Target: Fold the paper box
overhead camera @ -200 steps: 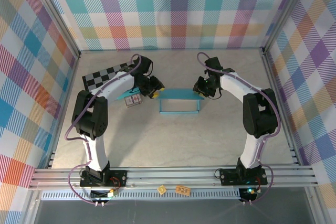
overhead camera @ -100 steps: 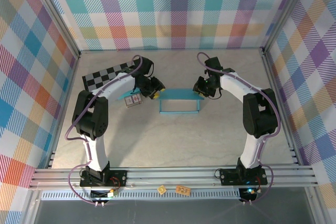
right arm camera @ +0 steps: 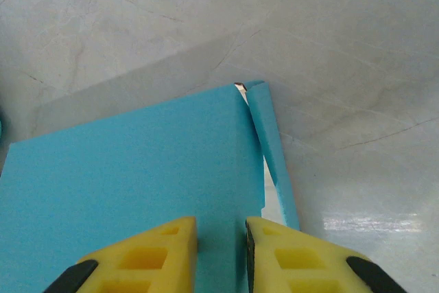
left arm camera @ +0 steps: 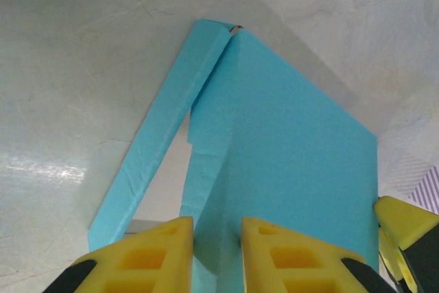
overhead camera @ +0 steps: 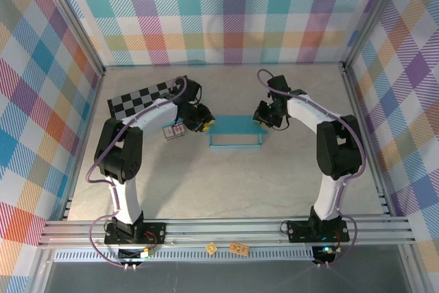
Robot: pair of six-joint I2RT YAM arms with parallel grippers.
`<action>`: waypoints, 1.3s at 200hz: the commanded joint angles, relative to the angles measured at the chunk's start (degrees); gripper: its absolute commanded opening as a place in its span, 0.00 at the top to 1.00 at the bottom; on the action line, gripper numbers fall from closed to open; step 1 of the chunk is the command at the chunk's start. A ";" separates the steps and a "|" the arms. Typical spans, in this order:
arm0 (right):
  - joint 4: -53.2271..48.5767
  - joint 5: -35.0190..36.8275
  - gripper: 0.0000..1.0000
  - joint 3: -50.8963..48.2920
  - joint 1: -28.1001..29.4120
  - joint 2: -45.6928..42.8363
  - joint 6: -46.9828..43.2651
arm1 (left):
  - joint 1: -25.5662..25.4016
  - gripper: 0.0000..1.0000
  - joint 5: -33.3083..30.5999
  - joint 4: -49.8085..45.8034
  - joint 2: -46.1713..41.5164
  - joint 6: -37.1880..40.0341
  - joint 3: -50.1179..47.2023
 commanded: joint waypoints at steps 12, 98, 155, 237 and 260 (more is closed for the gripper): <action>-0.81 -1.58 0.77 0.21 0.88 0.90 0.13 | -1.83 0.78 2.06 4.01 -1.87 -1.98 -1.94; -0.22 -1.28 0.79 -2.40 0.88 1.69 -0.79 | -2.21 0.85 1.60 6.48 -2.05 -1.72 -6.55; -1.92 -0.11 0.80 -2.58 0.88 2.67 -1.52 | -2.29 0.90 -0.21 2.96 -1.87 0.67 -6.32; -8.63 5.07 0.67 1.63 0.88 -0.10 -2.87 | -2.12 0.66 -4.89 -4.02 -4.48 6.38 -1.59; -9.16 4.66 0.57 1.67 0.79 -2.00 -4.06 | -0.79 0.54 -3.46 -3.37 -4.88 7.72 -1.41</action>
